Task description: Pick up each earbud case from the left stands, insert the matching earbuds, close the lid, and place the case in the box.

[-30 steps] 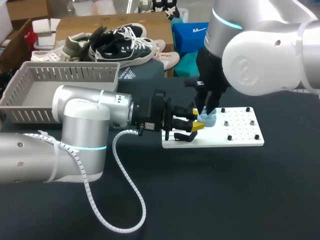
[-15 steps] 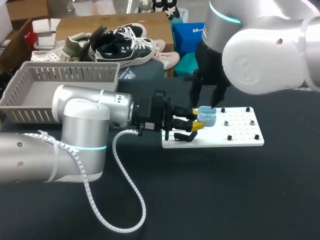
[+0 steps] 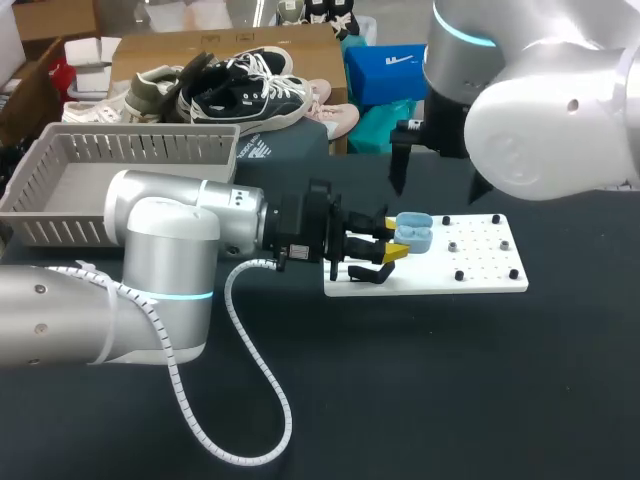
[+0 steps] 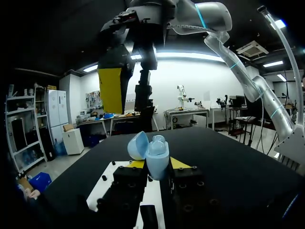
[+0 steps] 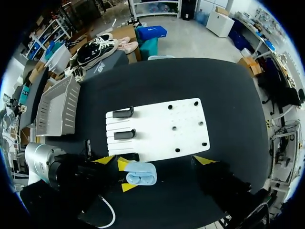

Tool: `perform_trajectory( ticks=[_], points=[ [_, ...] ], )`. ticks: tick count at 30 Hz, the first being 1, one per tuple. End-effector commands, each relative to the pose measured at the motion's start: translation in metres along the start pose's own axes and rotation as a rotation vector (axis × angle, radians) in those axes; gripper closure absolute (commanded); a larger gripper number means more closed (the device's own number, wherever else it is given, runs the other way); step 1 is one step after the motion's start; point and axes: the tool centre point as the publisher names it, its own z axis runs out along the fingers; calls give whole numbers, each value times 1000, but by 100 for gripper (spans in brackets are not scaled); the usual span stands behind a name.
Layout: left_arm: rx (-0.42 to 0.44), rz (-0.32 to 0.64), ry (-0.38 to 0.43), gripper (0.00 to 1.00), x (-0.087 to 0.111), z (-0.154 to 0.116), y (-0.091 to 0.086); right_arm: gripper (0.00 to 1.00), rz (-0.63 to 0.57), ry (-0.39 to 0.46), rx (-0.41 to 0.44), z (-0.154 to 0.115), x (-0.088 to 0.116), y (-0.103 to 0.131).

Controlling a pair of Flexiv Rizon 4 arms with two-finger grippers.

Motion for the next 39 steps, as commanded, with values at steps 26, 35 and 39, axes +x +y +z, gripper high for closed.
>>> perform_trajectory(
  ticks=[26, 35, 39],
  points=[
    [-1, 1, -2, 100, 1, 0, 0, 0, 34, 75, 88, 30, 14, -24],
    [-1, 1, -2, 100, 1, 0, 0, 0, 20, 76, 81, 24, 24, -26],
    [-1, 1, -2, 100, 1, 0, 0, 0, 37, 43, 67, 18, 23, -28]
  ],
)
